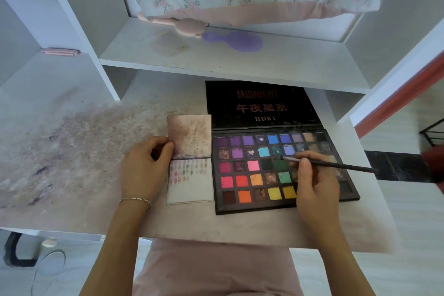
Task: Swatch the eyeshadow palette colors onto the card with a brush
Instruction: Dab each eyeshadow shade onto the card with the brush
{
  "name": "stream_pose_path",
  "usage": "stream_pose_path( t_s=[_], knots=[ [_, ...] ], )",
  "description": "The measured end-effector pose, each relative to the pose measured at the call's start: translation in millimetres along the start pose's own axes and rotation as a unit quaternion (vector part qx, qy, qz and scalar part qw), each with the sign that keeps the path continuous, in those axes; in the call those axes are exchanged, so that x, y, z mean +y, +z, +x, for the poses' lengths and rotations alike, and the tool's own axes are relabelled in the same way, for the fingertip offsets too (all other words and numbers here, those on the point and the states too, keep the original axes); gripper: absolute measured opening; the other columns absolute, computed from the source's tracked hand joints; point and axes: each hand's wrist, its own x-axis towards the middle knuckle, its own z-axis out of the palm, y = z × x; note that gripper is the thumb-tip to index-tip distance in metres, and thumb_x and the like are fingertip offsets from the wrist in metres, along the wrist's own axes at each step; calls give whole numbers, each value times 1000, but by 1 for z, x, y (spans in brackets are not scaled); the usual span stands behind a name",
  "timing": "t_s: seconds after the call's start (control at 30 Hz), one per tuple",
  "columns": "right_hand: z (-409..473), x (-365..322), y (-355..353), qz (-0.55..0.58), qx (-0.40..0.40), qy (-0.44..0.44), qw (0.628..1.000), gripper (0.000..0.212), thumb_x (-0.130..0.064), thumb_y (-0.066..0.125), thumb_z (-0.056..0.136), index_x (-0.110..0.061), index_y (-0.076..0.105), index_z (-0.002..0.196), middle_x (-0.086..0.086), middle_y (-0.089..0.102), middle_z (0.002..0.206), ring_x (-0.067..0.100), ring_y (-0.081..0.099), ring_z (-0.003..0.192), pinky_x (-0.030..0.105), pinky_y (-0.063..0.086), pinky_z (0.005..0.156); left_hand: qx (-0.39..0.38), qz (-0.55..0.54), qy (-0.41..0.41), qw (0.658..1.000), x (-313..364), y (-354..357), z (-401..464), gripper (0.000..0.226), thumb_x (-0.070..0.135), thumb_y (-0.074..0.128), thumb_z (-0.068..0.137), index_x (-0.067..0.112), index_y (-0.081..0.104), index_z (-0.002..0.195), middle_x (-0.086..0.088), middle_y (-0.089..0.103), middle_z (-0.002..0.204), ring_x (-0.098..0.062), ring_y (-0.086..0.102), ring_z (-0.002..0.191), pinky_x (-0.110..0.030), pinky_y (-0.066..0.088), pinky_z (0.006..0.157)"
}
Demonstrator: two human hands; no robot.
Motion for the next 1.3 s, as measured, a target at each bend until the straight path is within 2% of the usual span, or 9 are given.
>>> stream_pose_path(
  t_s=[0.13,0.33,0.4,0.6,0.7,0.77,0.93,1.1,1.3],
  knots=[
    [2,12,-16,-49,34,19,998,27,-12,39,95,-35,44,81,-11,55,74,-14,55,73,2,43,55,-1,1,-1,1000,0,0,-1,13,19,58,86,15,69,90,-2,67,82,-20,58,77,-29,41,69],
    [2,23,-23,-95,35,29,994,24,-16,42,94,-32,43,76,-13,55,72,-18,54,75,1,41,51,-8,7,2,1000,0,-1,-2,13,18,58,86,14,69,91,-5,68,85,-23,59,81,-30,42,71],
    [2,24,-23,-101,22,31,994,25,-16,44,93,-31,43,74,-12,55,70,-16,55,73,2,41,50,-7,8,2,1000,1,0,-2,13,18,58,86,14,69,91,-5,68,85,-22,58,80,-30,41,70],
    [3,25,-21,-149,-1,26,988,24,-17,46,92,-30,43,72,-9,56,70,3,57,66,11,42,46,-2,8,1,1000,0,0,-2,11,18,59,85,16,69,90,2,65,82,-16,55,77,-27,37,70],
    [2,25,-21,-165,5,21,986,22,-17,46,93,-29,42,74,-7,55,70,6,56,67,10,36,49,0,9,-1,1000,-1,0,-2,11,18,59,85,16,69,90,1,65,83,-16,55,78,-27,37,70],
    [1,25,-21,-150,10,20,988,21,-17,46,93,-30,42,76,-5,56,71,7,57,68,13,37,52,-2,8,-1,1000,-1,0,-2,11,18,59,85,16,69,90,-1,67,84,-18,56,78,-27,37,70],
    [2,26,-21,-164,-1,21,986,12,-17,46,92,-19,48,81,-9,54,70,6,55,67,11,34,52,-3,7,4,1000,-1,0,-2,12,18,59,85,15,69,90,-5,68,85,-20,58,80,-29,39,71],
    [2,24,-22,-143,18,22,989,24,-18,46,93,-32,42,74,-11,55,72,7,57,70,13,38,52,-6,9,2,1000,-1,0,-2,12,18,59,85,15,69,91,-4,68,86,-21,58,81,-29,40,72],
    [2,21,-21,-128,22,29,991,26,-16,46,93,-34,42,73,-8,56,73,7,58,71,15,42,52,-8,8,4,1000,-1,1,-2,11,18,59,85,16,69,90,-1,67,84,-18,56,78,-28,38,70]
  ],
)
